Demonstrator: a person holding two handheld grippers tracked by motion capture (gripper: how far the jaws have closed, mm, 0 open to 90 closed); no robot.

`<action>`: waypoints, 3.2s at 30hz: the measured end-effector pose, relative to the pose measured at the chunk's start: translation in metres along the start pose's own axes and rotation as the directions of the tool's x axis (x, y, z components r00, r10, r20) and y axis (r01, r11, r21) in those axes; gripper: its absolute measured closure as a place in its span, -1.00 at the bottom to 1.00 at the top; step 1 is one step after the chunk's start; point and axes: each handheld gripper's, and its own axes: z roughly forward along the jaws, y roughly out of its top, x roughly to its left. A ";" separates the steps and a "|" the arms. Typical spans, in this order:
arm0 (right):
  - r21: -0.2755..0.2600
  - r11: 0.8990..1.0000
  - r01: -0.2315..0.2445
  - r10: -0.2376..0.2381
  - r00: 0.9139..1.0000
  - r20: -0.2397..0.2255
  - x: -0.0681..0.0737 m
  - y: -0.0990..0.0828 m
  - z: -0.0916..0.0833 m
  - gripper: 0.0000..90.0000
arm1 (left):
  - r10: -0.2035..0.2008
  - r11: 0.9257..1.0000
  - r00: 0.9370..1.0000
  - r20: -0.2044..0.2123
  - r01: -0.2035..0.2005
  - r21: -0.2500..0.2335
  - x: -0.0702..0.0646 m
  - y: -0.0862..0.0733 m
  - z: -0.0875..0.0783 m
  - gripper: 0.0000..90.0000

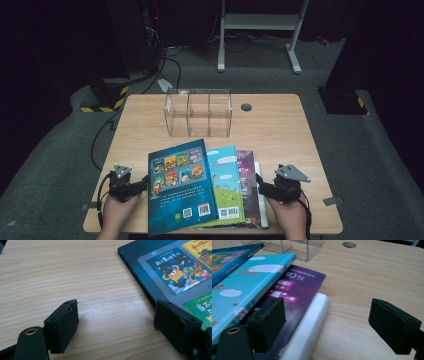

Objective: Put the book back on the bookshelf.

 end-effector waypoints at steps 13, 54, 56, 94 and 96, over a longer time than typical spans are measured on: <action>-0.007 0.997 0.070 -0.071 0.994 -0.081 0.035 0.007 0.007 -0.65 | -0.001 1.000 1.000 0.002 0.001 -0.002 -0.001 -0.001 -0.001 -0.56; -0.019 0.986 0.168 -0.168 0.963 -0.210 0.082 0.008 0.011 -0.58 | 0.003 0.999 0.962 0.274 -0.013 0.034 -0.022 -0.003 -0.024 -0.73; -0.019 0.986 0.168 -0.168 0.963 -0.210 0.082 0.008 0.011 -0.58 | -0.013 0.999 0.955 0.297 0.001 0.042 -0.024 -0.004 -0.025 -0.76; -0.006 0.986 0.169 -0.167 0.965 -0.203 0.086 0.009 0.013 -0.59 | -0.027 0.997 0.923 0.383 -0.001 0.074 -0.047 -0.012 -0.024 -0.99; -0.007 0.985 0.170 -0.167 0.965 -0.203 0.085 0.009 0.013 -0.59 | -0.027 0.997 0.923 0.383 -0.001 0.074 -0.047 -0.012 -0.024 -0.99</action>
